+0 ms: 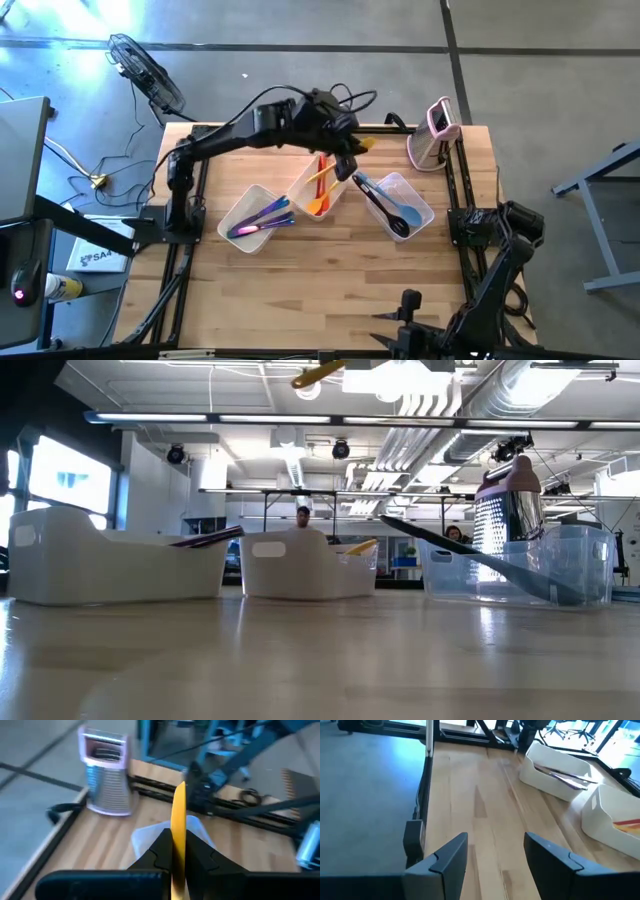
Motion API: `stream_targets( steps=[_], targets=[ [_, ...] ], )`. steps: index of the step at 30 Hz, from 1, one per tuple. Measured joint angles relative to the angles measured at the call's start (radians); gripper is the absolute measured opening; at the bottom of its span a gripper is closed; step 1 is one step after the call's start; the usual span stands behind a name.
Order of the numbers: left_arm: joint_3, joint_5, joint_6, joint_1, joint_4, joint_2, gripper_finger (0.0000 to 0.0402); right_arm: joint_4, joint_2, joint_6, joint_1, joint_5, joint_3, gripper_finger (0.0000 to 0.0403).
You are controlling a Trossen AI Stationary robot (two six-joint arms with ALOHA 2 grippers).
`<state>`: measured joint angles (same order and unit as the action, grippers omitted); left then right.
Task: Pick & Place Kitchen Items
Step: Put the yellow spatula into the right white bin
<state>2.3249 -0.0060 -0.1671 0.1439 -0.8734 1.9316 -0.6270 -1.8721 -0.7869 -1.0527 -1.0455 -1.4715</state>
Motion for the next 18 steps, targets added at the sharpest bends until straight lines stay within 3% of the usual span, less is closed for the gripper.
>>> stream_targets(
  steps=[4,7,13,18],
  targets=[
    [-0.033,0.056,0.016,0.021,0.095,0.017,0.0015,0.006,0.0,-0.002,-0.015,-0.019,0.0,0.0188],
    [-0.123,0.078,0.033,0.026,0.167,0.023,0.0015,0.008,0.0,-0.004,-0.035,-0.044,0.0,0.0188],
    [-0.484,0.114,-0.003,0.028,0.67,-0.024,0.0015,0.004,0.0,-0.004,-0.07,-0.109,0.0,0.0188],
    [-0.84,0.132,-0.048,0.069,0.961,-0.132,0.0015,0.001,0.0,-0.006,-0.085,-0.107,0.0,0.0188]
  ],
)
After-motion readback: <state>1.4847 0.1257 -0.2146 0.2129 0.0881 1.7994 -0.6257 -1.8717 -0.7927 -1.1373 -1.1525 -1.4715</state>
